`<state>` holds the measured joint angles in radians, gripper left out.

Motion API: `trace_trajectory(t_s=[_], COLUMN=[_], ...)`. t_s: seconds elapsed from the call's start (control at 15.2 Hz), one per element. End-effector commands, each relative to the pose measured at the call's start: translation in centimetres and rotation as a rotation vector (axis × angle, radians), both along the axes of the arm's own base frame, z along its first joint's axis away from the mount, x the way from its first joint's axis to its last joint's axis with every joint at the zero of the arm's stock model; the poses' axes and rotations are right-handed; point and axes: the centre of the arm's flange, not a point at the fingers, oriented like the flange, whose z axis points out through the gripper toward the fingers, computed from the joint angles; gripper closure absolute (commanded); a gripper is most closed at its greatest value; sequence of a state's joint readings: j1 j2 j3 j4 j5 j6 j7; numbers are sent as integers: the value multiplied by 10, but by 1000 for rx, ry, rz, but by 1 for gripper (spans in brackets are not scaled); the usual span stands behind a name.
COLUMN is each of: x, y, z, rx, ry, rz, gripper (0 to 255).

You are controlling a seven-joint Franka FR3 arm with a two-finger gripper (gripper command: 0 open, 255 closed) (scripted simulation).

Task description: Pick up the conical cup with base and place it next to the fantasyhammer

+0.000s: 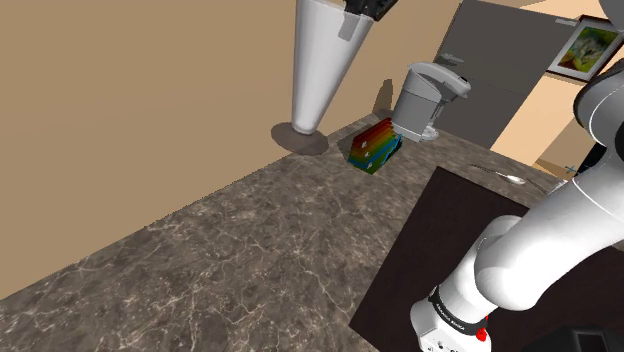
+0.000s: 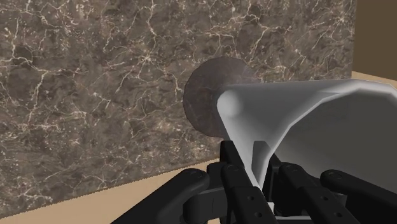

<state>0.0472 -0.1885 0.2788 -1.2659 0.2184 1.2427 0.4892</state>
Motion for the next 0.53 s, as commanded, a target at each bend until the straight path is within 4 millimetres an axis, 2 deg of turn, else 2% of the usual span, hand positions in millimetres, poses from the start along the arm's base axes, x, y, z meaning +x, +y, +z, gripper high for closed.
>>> trace_trajectory(t_s=[0.0,0.46], x=[0,0], y=[0,0], z=[10,47], rx=[0,0], ry=[-1,-1], rz=[0,0], gripper=[255,255])
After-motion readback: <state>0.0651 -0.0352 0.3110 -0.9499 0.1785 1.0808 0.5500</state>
